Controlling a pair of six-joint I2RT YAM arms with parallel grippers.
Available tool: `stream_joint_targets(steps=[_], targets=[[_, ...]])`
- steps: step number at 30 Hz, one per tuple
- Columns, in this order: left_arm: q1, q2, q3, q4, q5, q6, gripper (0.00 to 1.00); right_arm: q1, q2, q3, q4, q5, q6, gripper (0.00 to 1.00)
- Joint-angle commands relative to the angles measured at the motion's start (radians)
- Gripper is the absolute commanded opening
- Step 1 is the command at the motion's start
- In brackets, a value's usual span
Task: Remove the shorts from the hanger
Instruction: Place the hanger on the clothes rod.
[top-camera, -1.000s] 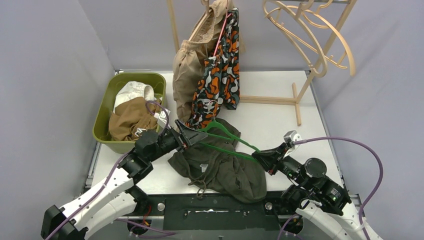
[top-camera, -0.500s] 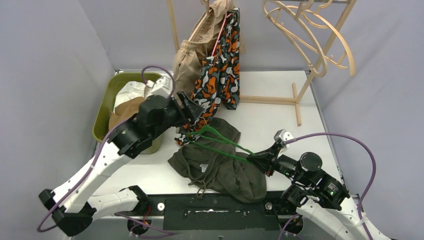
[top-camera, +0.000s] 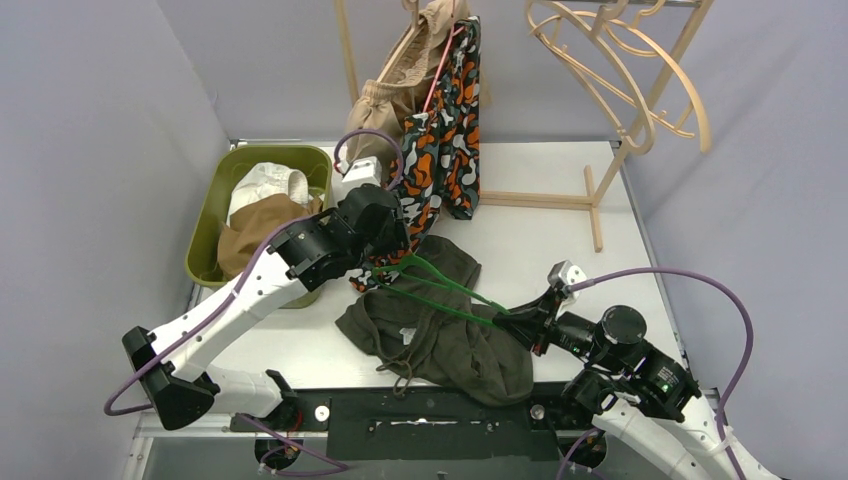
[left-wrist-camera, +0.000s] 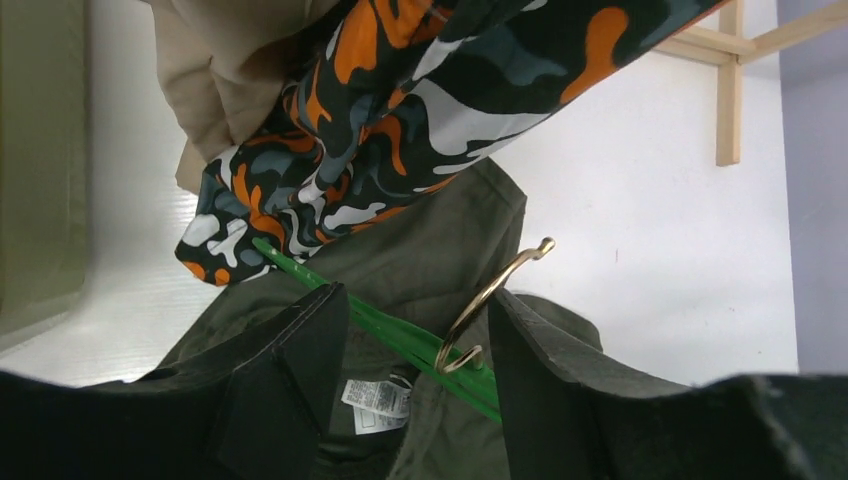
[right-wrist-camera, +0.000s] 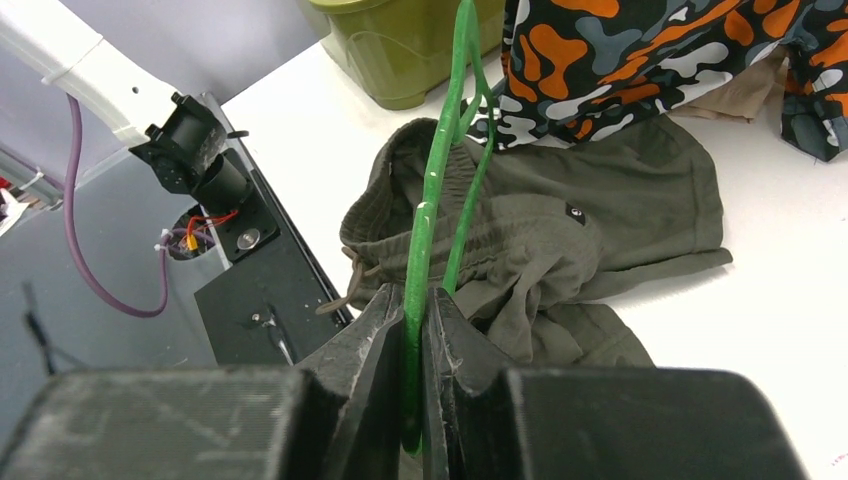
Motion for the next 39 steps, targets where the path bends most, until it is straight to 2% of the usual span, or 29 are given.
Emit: stream_joint_targets(steps=[1, 4, 6, 8, 12, 14, 17, 19, 26, 29, 33, 37, 39], targets=[[0.009, -0.05, 0.027, 0.12, 0.038, 0.074, 0.55, 0.001, 0.006, 0.026, 0.021, -0.066, 0.003, 0.0], [0.042, -0.056, 0.0, 0.197, 0.202, 0.106, 0.56, 0.001, 0.009, 0.024, 0.024, -0.069, 0.001, 0.0], [0.087, -0.059, -0.014, 0.212, 0.286, 0.096, 0.5, 0.001, 0.007, 0.024, 0.024, -0.068, 0.001, 0.0], [0.136, -0.061, -0.026, 0.213, 0.321, 0.087, 0.39, 0.002, 0.003, 0.023, 0.026, -0.068, 0.001, 0.0], [0.185, -0.063, -0.027, 0.18, 0.301, 0.088, 0.14, 0.002, 0.003, 0.023, 0.026, -0.072, 0.0, 0.0], [0.187, -0.051, -0.006, 0.139, 0.262, 0.084, 0.08, 0.001, 0.003, 0.023, 0.027, -0.075, 0.0, 0.0], [0.184, -0.022, 0.029, 0.053, 0.211, 0.075, 0.05, 0.002, 0.002, 0.021, 0.029, -0.076, 0.0, 0.0], [0.177, -0.013, 0.036, 0.018, 0.184, 0.063, 0.07, 0.001, 0.002, 0.02, 0.032, -0.08, -0.002, 0.0], [0.165, -0.001, 0.049, -0.026, 0.183, 0.075, 0.35, 0.0, 0.029, 0.026, 0.029, -0.134, -0.007, 0.0], [0.165, 0.052, 0.117, -0.114, 0.188, 0.104, 0.37, 0.001, 0.071, 0.053, 0.001, -0.149, -0.016, 0.0], [0.16, 0.112, 0.198, -0.225, 0.184, 0.113, 0.48, 0.002, 0.102, 0.087, -0.039, -0.133, -0.043, 0.0], [0.152, 0.154, 0.257, -0.311, 0.157, 0.11, 0.49, 0.001, 0.119, 0.115, -0.064, -0.112, -0.064, 0.0], [0.147, 0.159, 0.269, -0.32, 0.155, 0.109, 0.43, 0.001, 0.131, 0.122, -0.074, -0.104, -0.067, 0.0]])
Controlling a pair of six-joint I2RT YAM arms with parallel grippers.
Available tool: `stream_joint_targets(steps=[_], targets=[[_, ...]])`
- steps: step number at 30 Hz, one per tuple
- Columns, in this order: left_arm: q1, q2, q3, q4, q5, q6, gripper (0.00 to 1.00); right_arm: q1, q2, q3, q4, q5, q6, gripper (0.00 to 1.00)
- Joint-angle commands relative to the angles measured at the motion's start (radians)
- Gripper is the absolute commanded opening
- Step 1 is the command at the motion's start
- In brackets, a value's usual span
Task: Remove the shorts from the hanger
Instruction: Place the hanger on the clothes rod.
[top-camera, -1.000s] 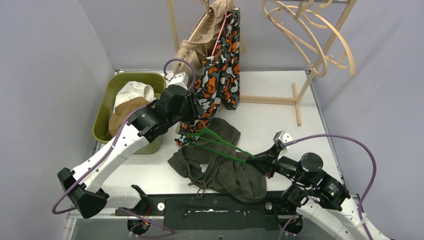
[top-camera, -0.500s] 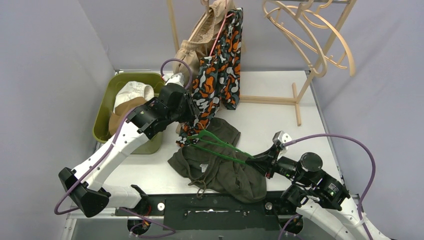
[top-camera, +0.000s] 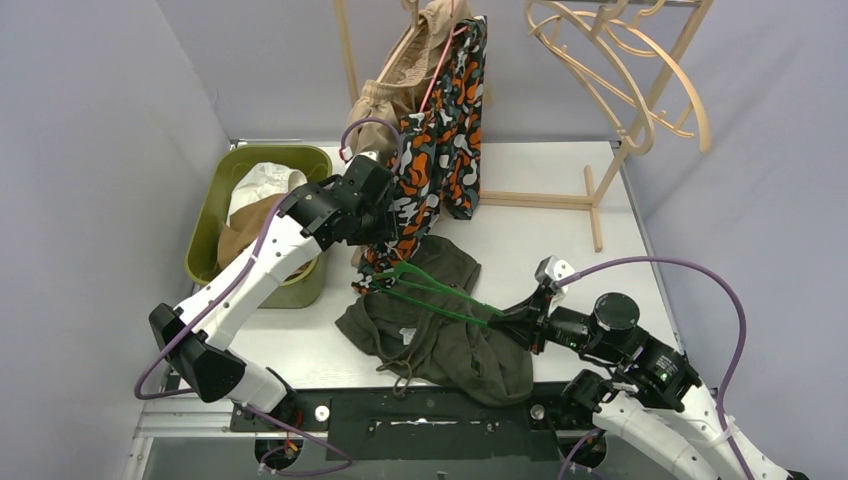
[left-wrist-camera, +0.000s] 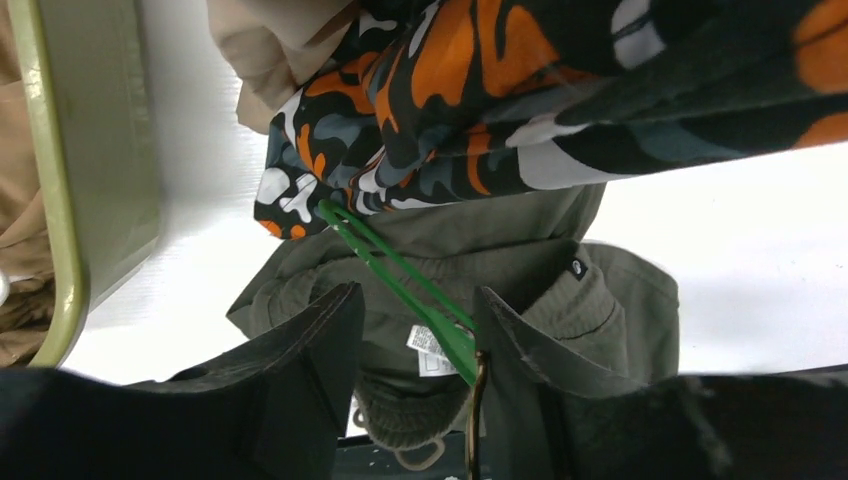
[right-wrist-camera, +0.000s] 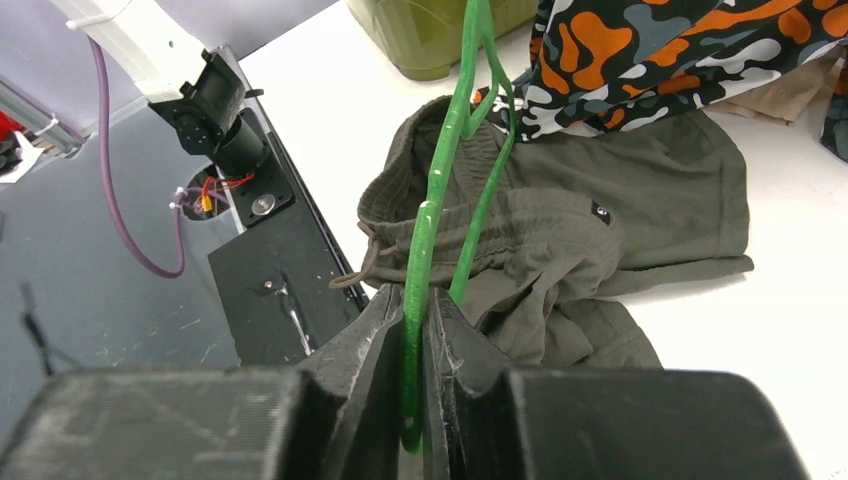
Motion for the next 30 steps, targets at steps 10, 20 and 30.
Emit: stream_joint_targets(steps=[10, 20, 30], targets=[[-0.017, 0.02, 0.125, -0.12, -0.021, 0.015, 0.17, 0.001, 0.102, 0.066, -0.034, -0.015, -0.033, 0.05], [-0.019, 0.011, 0.093, -0.106, 0.003, 0.002, 0.03, 0.004, 0.179, 0.102, -0.06, 0.032, -0.011, 0.21], [-0.017, -0.022, 0.057, -0.082, 0.007, -0.01, 0.01, 0.067, 0.226, 0.091, -0.024, 0.112, -0.007, 0.16]])
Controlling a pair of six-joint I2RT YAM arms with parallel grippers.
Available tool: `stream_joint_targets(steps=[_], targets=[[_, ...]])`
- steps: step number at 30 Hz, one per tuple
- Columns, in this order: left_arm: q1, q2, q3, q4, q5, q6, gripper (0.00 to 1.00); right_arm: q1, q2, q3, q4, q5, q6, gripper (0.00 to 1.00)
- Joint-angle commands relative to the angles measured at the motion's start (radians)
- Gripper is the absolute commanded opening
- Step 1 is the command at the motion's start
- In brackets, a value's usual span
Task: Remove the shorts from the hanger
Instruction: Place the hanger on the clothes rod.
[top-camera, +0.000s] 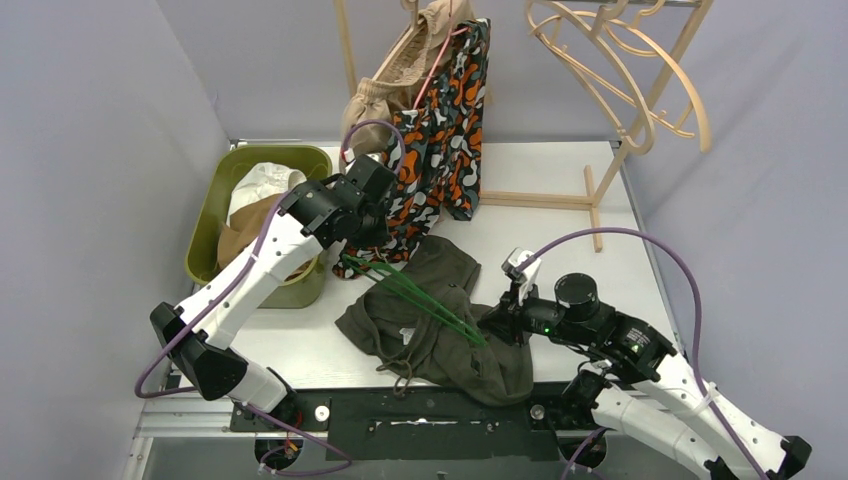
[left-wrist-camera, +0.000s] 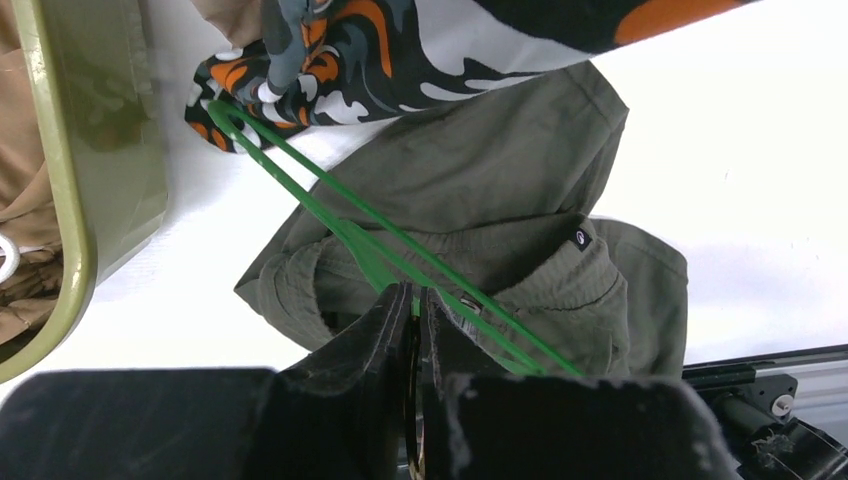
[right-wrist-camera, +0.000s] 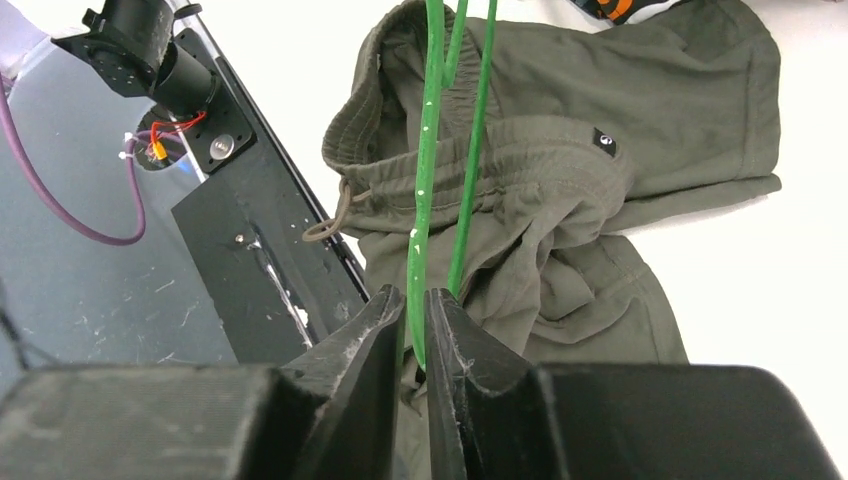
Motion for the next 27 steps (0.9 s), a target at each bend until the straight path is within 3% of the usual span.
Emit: stream_joint_targets(steps=[1, 5, 8, 15, 18, 21, 22, 27], targets=[[0.001, -0.047, -0.01, 0.023, 0.007, -0.006, 0.01, 0.039, 0.017, 0.028, 0.059, 0.058, 0.01, 0.19], [0.001, -0.054, -0.029, 0.038, 0.015, -0.013, 0.0, 0.093, 0.066, 0.01, 0.087, 0.099, 0.036, 0.46], [-0.001, -0.057, -0.041, 0.048, 0.02, -0.018, 0.0, 0.138, 0.108, -0.008, 0.14, 0.103, 0.052, 0.58], [-0.002, -0.074, -0.061, 0.055, 0.015, -0.033, 0.0, 0.262, 0.31, -0.004, 0.141, 0.327, 0.039, 0.61], [-0.002, -0.089, -0.071, 0.062, 0.012, -0.043, 0.0, 0.319, 0.384, 0.017, 0.113, 0.42, 0.026, 0.54], [-0.002, -0.11, -0.084, 0.073, 0.008, -0.054, 0.0, 0.339, 0.392, 0.033, 0.111, 0.447, 0.01, 0.12], [-0.002, -0.116, -0.086, 0.076, 0.006, -0.057, 0.03, 0.341, 0.374, 0.036, 0.112, 0.447, 0.012, 0.03], [-0.002, -0.168, -0.105, 0.079, -0.008, -0.068, 0.35, 0.366, 0.254, 0.035, 0.122, 0.397, 0.038, 0.0]])
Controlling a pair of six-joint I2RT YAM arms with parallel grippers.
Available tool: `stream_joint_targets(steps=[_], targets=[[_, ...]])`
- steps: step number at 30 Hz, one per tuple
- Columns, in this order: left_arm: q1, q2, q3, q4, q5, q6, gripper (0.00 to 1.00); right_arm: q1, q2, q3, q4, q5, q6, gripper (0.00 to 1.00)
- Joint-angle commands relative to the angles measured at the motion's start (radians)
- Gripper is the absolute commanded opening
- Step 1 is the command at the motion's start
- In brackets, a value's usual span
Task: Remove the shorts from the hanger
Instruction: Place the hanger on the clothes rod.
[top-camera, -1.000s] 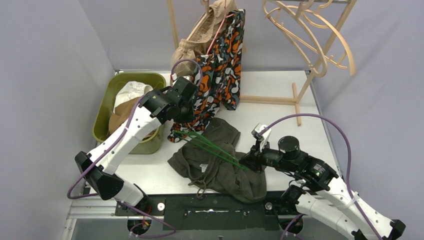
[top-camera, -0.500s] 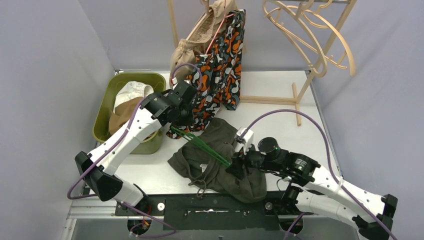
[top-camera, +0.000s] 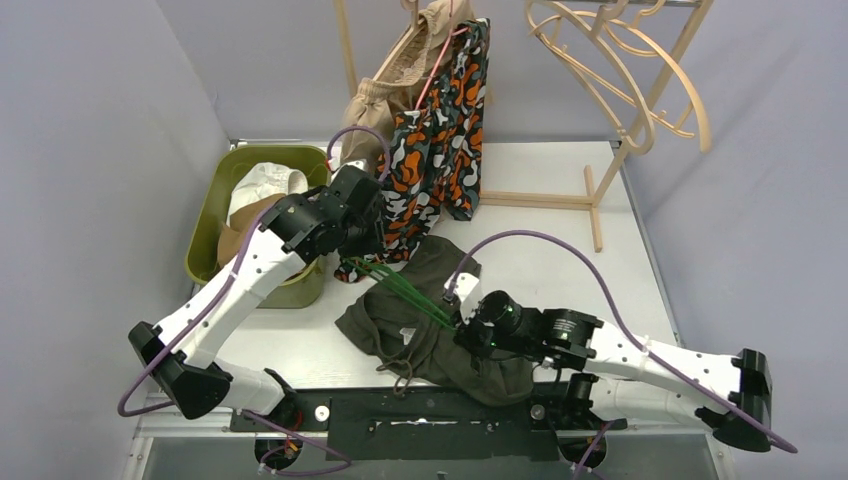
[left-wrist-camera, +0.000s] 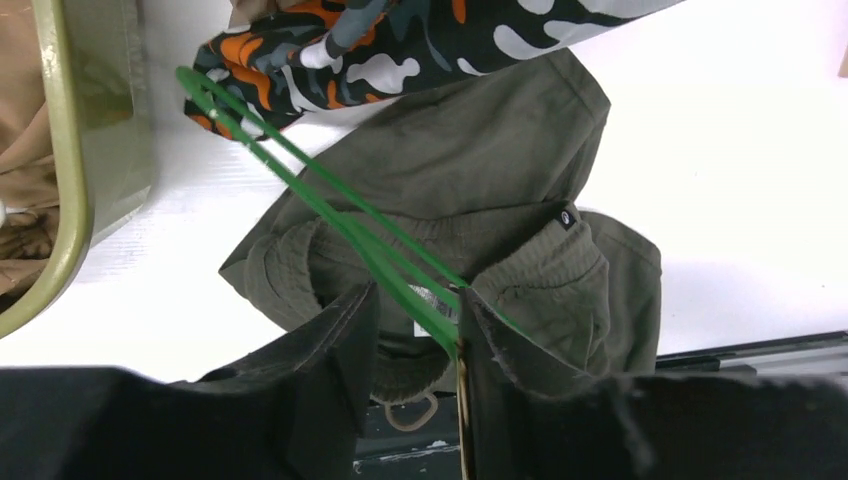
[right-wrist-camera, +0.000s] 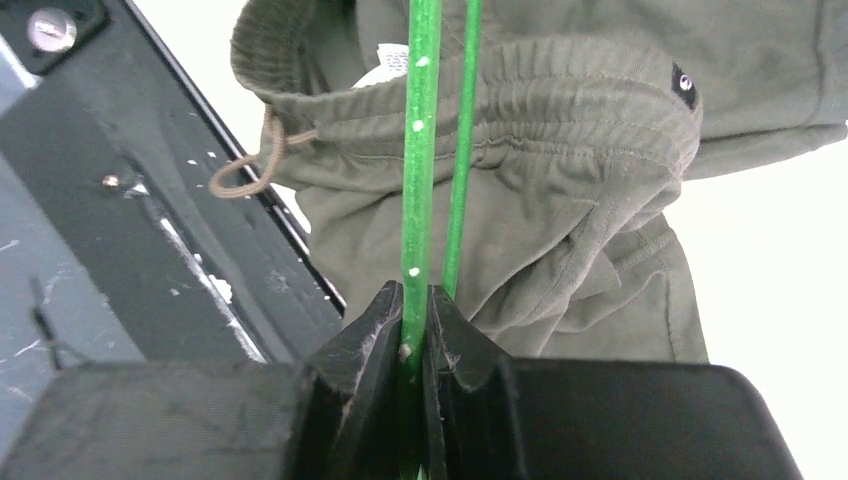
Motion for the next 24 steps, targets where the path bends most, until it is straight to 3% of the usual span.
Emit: stream_joint_targets(steps=[1, 12, 18, 24], targets=[[-0.002, -0.079, -0.005, 0.047, -0.026, -0.019, 0.4, 0.024, -0.133, 0.037, 0.056, 0.009, 0.02, 0.0], [-0.005, -0.113, 0.007, 0.072, -0.039, -0.02, 0.5, 0.037, -0.117, 0.052, -0.036, -0.001, 0.077, 0.0], [-0.004, -0.119, -0.014, 0.014, -0.087, -0.028, 0.12, 0.048, -0.084, 0.051, -0.003, 0.011, 0.08, 0.0], [-0.004, -0.127, -0.013, -0.004, -0.12, -0.035, 0.13, 0.057, -0.116, 0.05, -0.005, 0.034, 0.096, 0.0]])
